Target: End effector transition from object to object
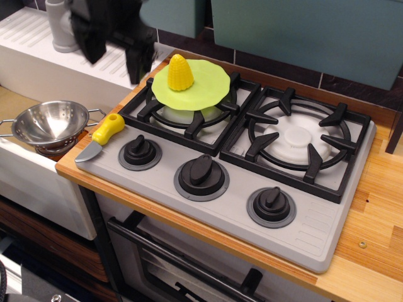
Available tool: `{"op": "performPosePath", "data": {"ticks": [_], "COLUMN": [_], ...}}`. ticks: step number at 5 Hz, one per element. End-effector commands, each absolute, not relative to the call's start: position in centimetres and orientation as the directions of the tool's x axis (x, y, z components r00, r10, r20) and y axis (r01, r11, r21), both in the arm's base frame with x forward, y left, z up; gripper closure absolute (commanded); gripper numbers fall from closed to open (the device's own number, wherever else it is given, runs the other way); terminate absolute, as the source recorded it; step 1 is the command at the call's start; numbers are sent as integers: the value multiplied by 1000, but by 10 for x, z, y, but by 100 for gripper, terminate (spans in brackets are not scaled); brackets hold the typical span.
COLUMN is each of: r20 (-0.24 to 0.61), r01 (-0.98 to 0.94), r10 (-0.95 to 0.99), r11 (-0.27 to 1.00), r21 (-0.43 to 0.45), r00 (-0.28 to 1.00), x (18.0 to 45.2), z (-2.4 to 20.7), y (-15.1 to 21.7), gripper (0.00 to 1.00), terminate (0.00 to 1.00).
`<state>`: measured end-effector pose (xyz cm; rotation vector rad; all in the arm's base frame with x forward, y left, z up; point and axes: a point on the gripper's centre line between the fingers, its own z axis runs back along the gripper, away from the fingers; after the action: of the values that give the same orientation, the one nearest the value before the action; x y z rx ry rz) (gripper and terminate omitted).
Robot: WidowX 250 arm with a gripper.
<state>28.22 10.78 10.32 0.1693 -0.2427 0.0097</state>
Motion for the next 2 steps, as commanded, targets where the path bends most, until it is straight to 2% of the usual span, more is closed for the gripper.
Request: {"op": "performPosePath", "data": {"ticks": [1,2], "r20": [352,373], "r01": [-25,-17], "r10": [-43,-56], "r11": [982,982], "r21": [185,188], "r00": [935,926], "x": [272,270], "z": [80,67], "y": [120,126], "gripper": [0,0], "terminate": [0,0]}}
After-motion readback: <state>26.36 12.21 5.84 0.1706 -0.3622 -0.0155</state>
